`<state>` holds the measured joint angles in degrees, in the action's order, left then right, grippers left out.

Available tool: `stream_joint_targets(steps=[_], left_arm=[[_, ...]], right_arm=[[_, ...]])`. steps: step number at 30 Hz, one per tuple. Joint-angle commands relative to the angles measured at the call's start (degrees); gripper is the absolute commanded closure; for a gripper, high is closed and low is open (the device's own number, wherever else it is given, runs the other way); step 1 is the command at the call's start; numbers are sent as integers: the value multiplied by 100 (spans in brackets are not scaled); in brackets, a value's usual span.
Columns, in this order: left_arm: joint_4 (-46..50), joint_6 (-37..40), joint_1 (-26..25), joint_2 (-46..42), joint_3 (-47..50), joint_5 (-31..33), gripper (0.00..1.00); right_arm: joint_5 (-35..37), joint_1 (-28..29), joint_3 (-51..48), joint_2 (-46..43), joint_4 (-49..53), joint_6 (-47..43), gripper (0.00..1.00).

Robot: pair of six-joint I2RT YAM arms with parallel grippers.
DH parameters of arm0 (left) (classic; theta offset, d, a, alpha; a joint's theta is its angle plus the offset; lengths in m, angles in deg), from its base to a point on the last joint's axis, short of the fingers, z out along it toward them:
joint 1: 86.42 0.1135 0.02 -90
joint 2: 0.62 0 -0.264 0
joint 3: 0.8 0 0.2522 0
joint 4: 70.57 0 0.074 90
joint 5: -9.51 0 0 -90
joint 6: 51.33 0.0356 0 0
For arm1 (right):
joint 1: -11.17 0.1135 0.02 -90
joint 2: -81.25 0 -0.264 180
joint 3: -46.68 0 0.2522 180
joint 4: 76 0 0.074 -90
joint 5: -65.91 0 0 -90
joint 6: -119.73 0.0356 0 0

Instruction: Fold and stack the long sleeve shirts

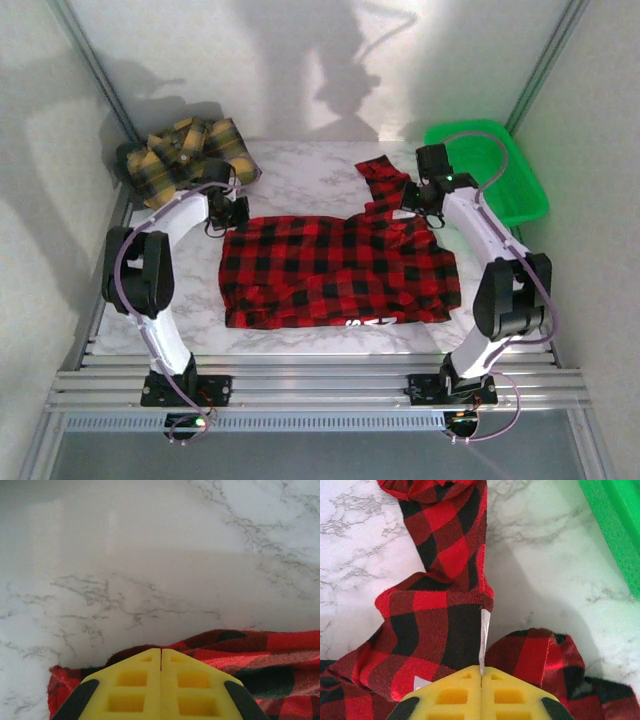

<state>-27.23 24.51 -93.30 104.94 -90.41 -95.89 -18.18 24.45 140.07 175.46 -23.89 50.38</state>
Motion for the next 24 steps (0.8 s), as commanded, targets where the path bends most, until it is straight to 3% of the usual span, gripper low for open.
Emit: stream_joint_targets(steps=[1, 14, 24], left_arm=[[-31, -152, 28, -307, 243, 138, 100], [-167, -564, 28, -747, 1363, 296, 100], [-264, -619, 2, -485, 1458, 413, 100]], right_arm=[[-24, 52, -483, -425, 64, 353, 100], [-11, 123, -2145, -1693, 177, 1047, 100], [31, 222, -2718, -1454, -47, 1466, 100]])
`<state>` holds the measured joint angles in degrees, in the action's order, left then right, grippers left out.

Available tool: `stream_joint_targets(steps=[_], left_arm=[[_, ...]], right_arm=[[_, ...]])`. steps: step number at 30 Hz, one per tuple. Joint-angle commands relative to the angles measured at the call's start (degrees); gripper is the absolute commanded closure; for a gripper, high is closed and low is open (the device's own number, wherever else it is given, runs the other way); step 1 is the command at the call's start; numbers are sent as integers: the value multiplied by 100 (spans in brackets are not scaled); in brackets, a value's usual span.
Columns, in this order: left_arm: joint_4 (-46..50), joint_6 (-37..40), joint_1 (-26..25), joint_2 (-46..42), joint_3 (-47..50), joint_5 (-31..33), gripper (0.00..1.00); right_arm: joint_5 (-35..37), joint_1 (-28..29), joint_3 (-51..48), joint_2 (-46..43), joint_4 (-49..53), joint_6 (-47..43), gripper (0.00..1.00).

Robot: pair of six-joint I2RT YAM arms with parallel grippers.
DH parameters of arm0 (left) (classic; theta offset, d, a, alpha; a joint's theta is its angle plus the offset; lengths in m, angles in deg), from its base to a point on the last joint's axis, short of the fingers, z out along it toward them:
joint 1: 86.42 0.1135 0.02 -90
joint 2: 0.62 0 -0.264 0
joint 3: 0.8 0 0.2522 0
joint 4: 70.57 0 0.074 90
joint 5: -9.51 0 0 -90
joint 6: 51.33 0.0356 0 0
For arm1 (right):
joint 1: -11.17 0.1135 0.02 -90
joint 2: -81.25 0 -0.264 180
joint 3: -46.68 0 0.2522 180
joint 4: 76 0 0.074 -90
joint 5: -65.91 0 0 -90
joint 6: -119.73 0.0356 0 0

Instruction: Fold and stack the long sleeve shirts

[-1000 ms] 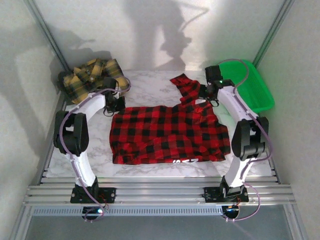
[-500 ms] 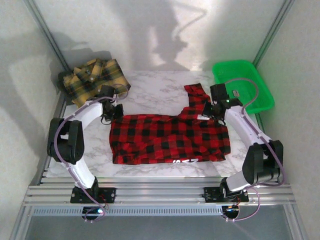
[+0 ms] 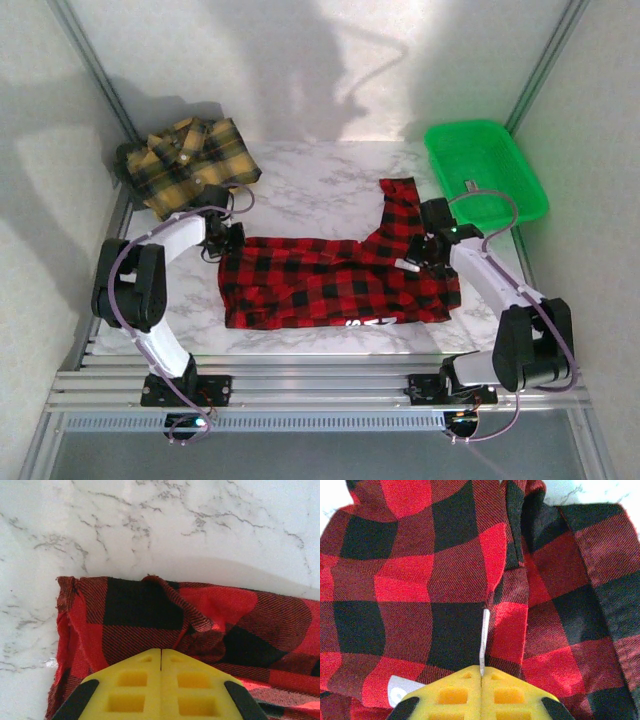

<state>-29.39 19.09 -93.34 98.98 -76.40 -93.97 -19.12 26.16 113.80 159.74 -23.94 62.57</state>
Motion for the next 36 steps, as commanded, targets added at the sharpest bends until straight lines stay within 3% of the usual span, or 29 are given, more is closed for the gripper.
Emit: stream_joint_targets(steps=[1, 5, 8, 9, 13, 14, 15, 19, 25, 31, 36], left_arm=[[-45, -89, 6, 145, 81, 222, 100], [-104, -284, -11, 183, 244, 221, 87], [-136, -502, -20, 117, 300, 282, 53], [-106, -578, -25, 75, 276, 313, 43], [100, -950, -55, -361, 16, 455, 21], [130, -1081, -55, -511, -67, 411, 4], [142, -1277, -55, -673, -179, 272, 1], [90, -1646, -375, -998, -903, -181, 0], [-224, -1751, -889, -650, -2023, -856, 0], [-468, -1931, -1260, -506, -2327, -830, 0], [-339, -1952, -1400, -599, -2091, -648, 0]], right_arm=[[199, 59, -94, 196, 1, 290, 100], [462, 69, -124, 455, 85, 439, 100], [508, 67, -133, 666, 65, 511, 94], [566, 69, -113, 705, 87, 546, 87], [607, 60, 169, 372, 294, 341, 47], [581, 58, 286, 210, 328, 238, 39], [536, 17, 456, 46, 351, 118, 31], [109, -219, 1618, 316, 583, -679, 22], [98, -265, 3928, 2508, 1250, -2035, 25], [202, -196, 5544, 4369, 1470, -2525, 31], [459, -91, 6566, 5343, 1598, -2503, 33]])
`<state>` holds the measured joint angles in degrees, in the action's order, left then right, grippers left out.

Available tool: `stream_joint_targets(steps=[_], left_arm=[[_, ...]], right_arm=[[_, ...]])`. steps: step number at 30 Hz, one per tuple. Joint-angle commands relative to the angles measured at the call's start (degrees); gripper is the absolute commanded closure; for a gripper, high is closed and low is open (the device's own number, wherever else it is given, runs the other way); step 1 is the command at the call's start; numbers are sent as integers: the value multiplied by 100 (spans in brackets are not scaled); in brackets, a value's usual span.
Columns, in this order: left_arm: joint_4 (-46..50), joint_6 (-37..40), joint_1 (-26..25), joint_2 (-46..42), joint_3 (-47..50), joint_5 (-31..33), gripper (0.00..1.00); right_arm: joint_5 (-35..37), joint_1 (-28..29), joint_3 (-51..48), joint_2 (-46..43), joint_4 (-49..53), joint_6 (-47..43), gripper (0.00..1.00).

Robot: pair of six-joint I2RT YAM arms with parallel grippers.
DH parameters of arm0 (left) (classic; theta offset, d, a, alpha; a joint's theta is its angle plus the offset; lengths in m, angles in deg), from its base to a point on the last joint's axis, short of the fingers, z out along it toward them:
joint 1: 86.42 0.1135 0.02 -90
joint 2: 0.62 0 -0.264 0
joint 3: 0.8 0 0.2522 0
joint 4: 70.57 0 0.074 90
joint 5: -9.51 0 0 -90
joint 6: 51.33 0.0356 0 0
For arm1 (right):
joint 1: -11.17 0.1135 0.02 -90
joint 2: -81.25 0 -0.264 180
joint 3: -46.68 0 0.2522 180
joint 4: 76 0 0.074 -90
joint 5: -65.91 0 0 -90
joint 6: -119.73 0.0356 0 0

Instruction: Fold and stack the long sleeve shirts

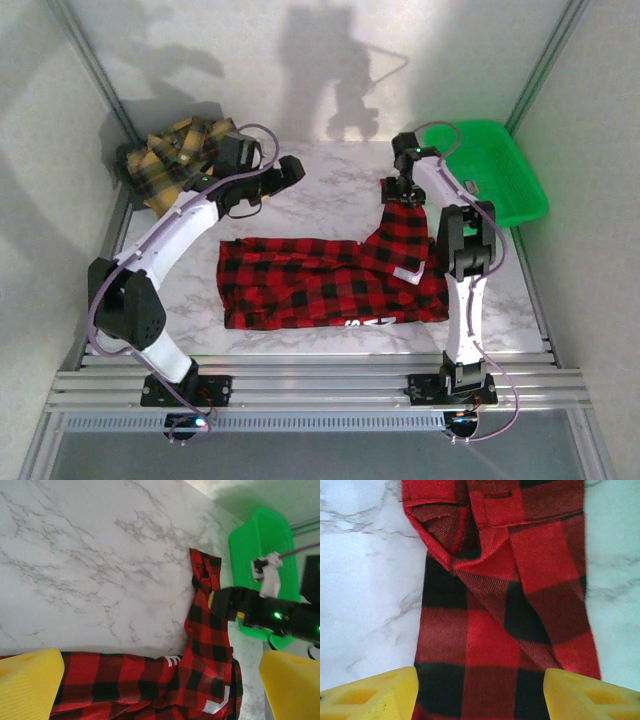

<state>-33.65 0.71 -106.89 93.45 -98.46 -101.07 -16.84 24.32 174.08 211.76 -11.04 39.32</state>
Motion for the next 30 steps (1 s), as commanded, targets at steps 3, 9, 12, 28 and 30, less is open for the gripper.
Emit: stream_joint_targets(steps=[3, 9, 12, 28, 30], left_arm=[[155, -150, -54, -156, 314, 174, 0], [285, -154, -47, -224, 410, 365, 0], [342, -143, -46, -160, 362, 396, 0], [559, 50, 17, -63, 260, 498, 1], [558, 99, 17, -97, 269, 480, 1]], right_arm=[[463, 130, 1054, 564, 408, -135, 35], [631, 195, 1866, 1239, 559, -133, 38], [718, 226, 2253, 1567, 654, -85, 39], [1086, 250, 3268, 2368, 868, 425, 71], [1091, 243, 3165, 2213, 746, 452, 71]])
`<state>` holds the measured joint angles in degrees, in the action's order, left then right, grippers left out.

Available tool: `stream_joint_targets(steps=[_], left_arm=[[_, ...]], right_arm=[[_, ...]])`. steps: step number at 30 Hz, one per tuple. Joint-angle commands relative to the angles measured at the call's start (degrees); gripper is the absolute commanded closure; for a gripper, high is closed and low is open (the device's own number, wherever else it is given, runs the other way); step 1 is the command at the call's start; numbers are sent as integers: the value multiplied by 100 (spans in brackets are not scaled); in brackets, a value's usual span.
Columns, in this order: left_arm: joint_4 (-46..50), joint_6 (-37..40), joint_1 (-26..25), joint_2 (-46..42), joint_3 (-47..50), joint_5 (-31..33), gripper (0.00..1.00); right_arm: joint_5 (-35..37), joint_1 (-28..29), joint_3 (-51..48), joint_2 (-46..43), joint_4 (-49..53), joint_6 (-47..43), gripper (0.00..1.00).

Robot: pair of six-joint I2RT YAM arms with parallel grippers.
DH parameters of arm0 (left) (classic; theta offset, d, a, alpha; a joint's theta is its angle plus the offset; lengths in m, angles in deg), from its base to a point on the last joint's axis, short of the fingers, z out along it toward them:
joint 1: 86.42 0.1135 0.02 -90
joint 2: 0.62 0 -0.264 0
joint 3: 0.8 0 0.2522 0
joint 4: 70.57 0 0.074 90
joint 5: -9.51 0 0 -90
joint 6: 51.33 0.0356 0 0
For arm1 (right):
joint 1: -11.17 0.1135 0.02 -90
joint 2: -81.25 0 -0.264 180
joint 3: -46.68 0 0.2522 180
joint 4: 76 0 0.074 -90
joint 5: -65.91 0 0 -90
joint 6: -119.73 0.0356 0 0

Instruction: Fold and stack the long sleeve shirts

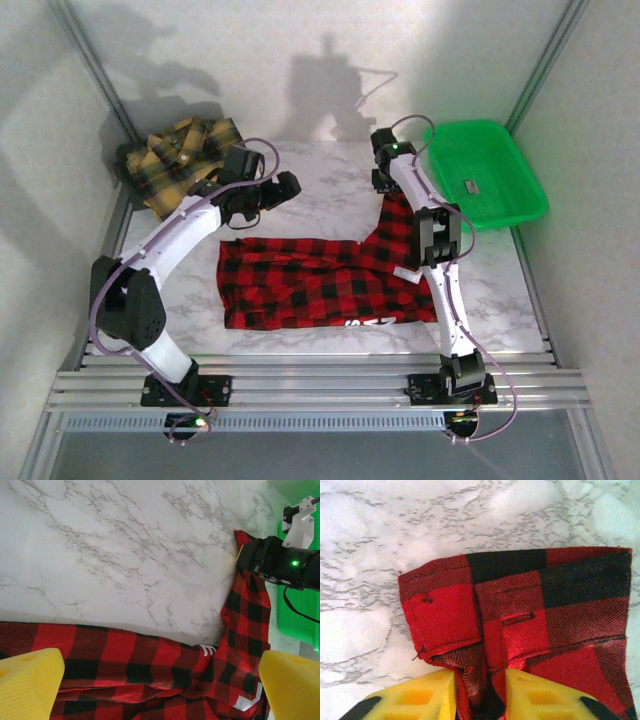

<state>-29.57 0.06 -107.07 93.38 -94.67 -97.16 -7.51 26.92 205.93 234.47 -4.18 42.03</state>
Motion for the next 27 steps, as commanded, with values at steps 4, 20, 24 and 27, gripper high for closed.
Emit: stream_joint_targets(steps=[4, 20, 24, 27], left_arm=[[117, 222, 34, -158, -29, 64, 1], [-94, 240, 34, -320, 321, -183, 1], [-134, 214, 34, -318, 346, -205, 2], [-166, 196, 34, -321, 374, -223, 2]], right_arm=[[-15, -55, -172, -366, -280, 204, 72], [-529, -286, -54, -368, -188, 545, 52], [-478, -317, -13, -399, -249, 539, 54], [-470, -333, 23, -410, -255, 553, 55]])
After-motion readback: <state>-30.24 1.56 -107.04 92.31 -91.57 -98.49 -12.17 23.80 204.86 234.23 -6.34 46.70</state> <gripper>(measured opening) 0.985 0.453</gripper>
